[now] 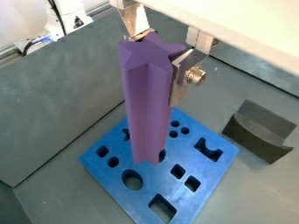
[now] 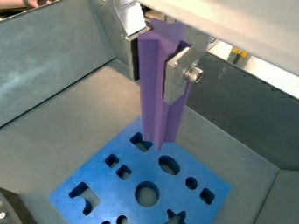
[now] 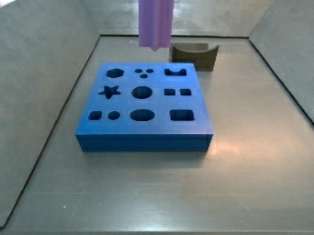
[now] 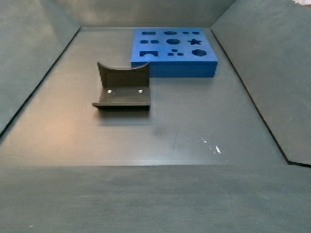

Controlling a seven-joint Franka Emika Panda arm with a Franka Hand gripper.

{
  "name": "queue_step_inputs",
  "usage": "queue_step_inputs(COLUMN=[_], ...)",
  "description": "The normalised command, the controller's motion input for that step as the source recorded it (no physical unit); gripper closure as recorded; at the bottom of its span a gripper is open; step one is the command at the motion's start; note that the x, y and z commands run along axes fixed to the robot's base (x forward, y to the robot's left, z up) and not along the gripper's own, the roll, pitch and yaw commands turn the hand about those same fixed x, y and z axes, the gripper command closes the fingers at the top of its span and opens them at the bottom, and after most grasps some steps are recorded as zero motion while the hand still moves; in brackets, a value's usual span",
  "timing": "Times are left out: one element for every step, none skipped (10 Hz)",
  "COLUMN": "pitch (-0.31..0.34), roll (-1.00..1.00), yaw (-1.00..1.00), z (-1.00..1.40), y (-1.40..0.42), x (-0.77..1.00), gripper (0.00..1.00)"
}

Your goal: Insert the star object.

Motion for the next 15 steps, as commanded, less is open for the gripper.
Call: queue_step_inputs(pitch=[0.019, -0.01, -0.123, -0.126, -0.129, -0.177, -0.19, -0.104, -0.064, -0.003, -0.004, -0.006, 0.0, -0.059, -0.069], roll=[0.14, 0.21, 0.15, 0.02, 0.0, 0.0, -0.1, -0.05, 0.0, 0.0, 0.0, 0.0, 0.0, 0.0, 0.0], yaw=[0.09, 0.03, 0.08, 0.07, 0.0, 0.0, 0.0, 0.0, 0.0, 0.0, 0.0, 0.0, -0.11, -0.07, -0.01], z=[-0.31, -0.71, -0.93, -1.0, -1.0, -0.96, -0.55, -0.35, -0.27, -0.11, -0.05, -0.08, -0.19, -0.28, -0.41], y=[0.44, 0.56, 0.54, 0.51, 0.53, 0.46, 0.19, 0.04, -0.05, -0.25, -0.27, -0.24, -0.11, -0.2, -0.07], x=[-0.32, -0.8, -0.95, -1.0, -1.0, -1.0, -0.65, -0.31, -0.24, 0.0, 0.07, 0.19, 0.11, 0.0, 0.0], gripper=[1.0, 1.0, 1.0, 1.0, 1.0, 1.0, 1.0, 1.0, 1.0, 1.0, 1.0, 1.0, 1.0, 1.0, 1.0])
